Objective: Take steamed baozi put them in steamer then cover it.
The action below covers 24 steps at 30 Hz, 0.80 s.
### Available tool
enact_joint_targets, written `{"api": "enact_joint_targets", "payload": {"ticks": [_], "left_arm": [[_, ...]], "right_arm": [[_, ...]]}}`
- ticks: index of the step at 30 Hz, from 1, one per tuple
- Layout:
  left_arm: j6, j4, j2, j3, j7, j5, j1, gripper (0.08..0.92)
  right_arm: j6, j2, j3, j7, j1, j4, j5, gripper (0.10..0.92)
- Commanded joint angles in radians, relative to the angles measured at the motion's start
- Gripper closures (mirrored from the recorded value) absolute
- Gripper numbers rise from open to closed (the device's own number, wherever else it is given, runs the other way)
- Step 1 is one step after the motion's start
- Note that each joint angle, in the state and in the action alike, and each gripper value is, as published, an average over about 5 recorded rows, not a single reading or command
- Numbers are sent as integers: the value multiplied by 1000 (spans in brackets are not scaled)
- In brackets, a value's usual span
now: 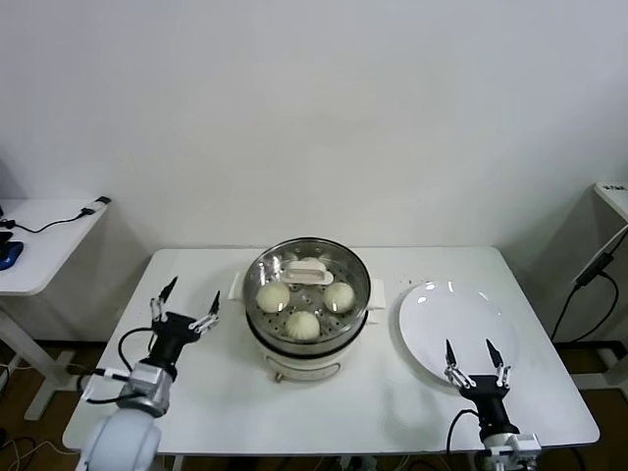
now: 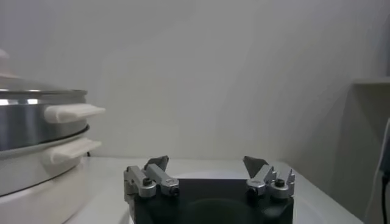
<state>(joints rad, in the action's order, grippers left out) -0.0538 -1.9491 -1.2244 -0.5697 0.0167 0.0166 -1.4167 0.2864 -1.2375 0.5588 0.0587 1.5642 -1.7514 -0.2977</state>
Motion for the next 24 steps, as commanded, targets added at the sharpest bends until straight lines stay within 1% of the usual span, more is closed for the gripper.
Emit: {"api": "enact_joint_targets", "payload": {"ticks": [1,15,24], "left_arm": [[209,280,25,-86,15,420,-80,177],[214,225,16,-81,24,400,-95,177],[215,216,15,-76,24,389,-98,177]], "right_arm": [[23,6,-6,7,-9,29,-68,203],[9,15,-7,2,-7,37,-75,203],[2,21,-9,0,-6,32,-76,203]]}}
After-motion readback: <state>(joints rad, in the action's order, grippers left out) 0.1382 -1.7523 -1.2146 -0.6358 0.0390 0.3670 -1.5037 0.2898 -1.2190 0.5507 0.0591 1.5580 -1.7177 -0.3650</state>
